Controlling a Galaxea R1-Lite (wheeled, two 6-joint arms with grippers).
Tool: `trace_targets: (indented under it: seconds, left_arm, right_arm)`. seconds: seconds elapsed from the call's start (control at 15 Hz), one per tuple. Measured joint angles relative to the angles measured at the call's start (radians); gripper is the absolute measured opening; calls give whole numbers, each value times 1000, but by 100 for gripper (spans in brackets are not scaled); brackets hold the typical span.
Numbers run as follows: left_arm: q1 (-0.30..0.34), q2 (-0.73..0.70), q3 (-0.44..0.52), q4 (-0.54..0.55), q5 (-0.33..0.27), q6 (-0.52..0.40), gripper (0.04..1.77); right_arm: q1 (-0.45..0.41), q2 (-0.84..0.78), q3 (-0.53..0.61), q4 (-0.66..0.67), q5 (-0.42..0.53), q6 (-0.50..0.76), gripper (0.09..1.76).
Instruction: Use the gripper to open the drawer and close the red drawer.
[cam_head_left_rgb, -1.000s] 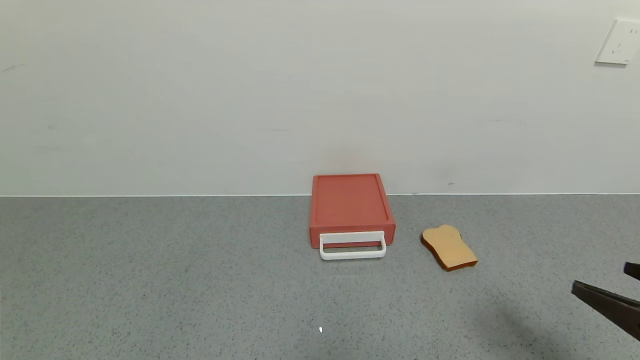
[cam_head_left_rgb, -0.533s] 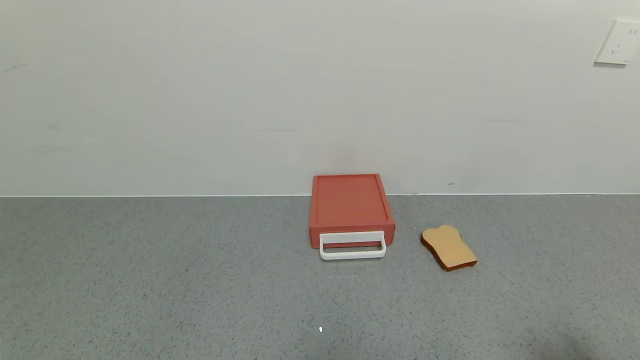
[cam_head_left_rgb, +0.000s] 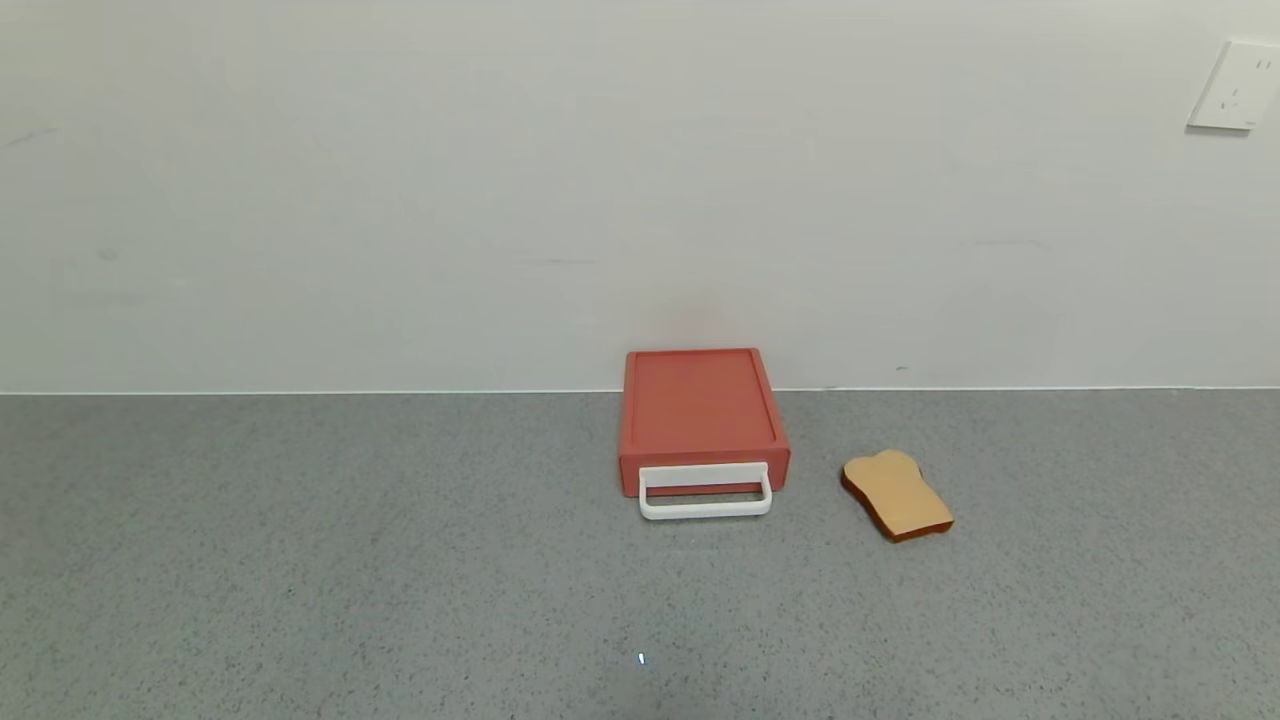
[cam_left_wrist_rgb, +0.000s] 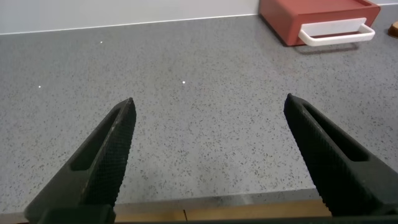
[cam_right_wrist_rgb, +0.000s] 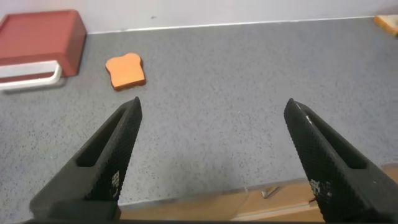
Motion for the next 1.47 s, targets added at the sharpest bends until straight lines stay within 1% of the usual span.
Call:
trace_targets:
  seconds: [0.2, 0.4, 0.6, 0.67, 0.8, 0.93, 1.13, 1.27, 1.33, 1.47]
  left_arm:
    - [0, 0, 0, 0, 1, 0, 172]
    - [0, 0, 0, -2, 1, 0, 172]
    - [0, 0, 0, -2, 1, 0, 172]
    - [0, 0, 0, -2, 1, 0, 172]
    - [0, 0, 0, -2, 1, -2, 172]
    - [0, 0, 0, -2, 0, -2, 172]
    - [0, 0, 0, -2, -3, -2, 172]
    - [0, 0, 0, -2, -5, -3, 172]
    - [0, 0, 0, -2, -4, -3, 172]
    - [0, 0, 0, -2, -4, -3, 172]
  right_arm:
    - [-31, -65, 11, 4, 46, -11, 169]
    - [-52, -154, 70, 0, 119, -27, 170]
    - [-61, -243, 147, -16, 123, -42, 170]
    - [-61, -263, 174, -43, 124, -46, 170]
    - [-62, -287, 252, -166, 124, -50, 170]
    - [-62, -297, 364, -307, 124, -62, 170]
    - [-62, -302, 542, -464, 125, -100, 170]
    - [-61, -302, 611, -506, 171, -114, 170]
    - [-61, -302, 630, -507, 200, -114, 170]
    - [-60, -302, 644, -508, 213, -105, 170]
